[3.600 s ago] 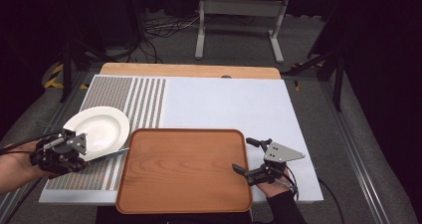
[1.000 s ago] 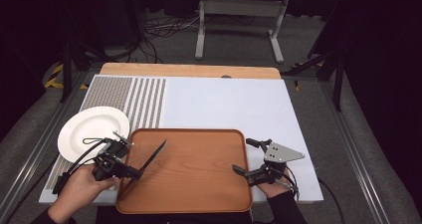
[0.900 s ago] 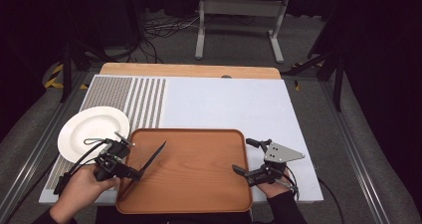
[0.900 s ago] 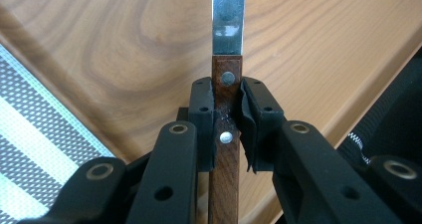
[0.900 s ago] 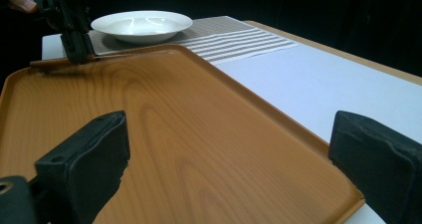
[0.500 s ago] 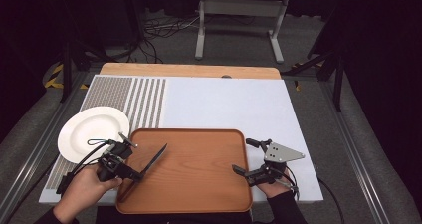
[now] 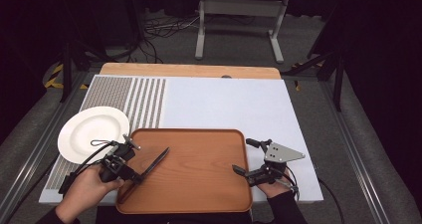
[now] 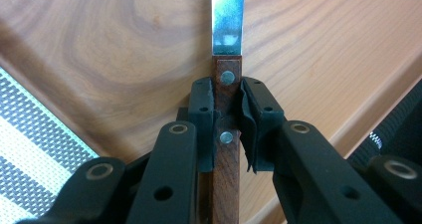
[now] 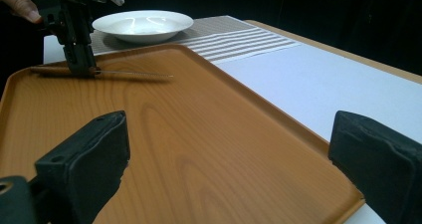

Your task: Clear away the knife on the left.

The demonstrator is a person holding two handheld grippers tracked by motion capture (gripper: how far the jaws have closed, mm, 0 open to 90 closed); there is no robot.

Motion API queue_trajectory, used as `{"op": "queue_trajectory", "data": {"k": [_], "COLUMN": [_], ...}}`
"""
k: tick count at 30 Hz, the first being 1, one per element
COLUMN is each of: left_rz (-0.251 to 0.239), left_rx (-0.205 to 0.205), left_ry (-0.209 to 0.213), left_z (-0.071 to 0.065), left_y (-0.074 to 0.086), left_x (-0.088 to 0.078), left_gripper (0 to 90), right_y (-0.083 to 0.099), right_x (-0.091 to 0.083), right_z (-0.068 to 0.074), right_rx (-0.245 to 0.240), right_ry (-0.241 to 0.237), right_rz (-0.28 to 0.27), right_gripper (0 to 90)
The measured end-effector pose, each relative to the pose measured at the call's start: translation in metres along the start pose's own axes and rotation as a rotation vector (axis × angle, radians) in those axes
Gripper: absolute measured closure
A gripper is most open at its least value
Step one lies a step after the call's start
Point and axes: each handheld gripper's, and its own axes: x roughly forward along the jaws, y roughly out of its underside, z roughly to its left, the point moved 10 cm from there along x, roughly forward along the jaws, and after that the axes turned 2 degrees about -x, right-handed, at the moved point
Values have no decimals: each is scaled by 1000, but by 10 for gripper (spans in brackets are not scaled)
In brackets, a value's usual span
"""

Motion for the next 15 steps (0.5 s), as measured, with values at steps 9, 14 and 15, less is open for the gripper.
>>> {"op": "queue_trajectory", "data": {"k": [9, 14, 15], "left_rz": [0, -6, -11], "left_rx": [-2, -5, -4], "left_ry": [-13, -8, -6], "left_z": [1, 2, 2], "left_y": [-1, -1, -2], "left_x": [0, 1, 0], "left_gripper": [774, 766, 763], "right_y": [0, 0, 0], "right_x": [0, 0, 0], "right_z": [0, 0, 0], "right_rx": [-1, -1, -1], "right_ry": [-1, -1, -1], "right_rz": [0, 0, 0], "right_gripper": [38, 38, 38]}}
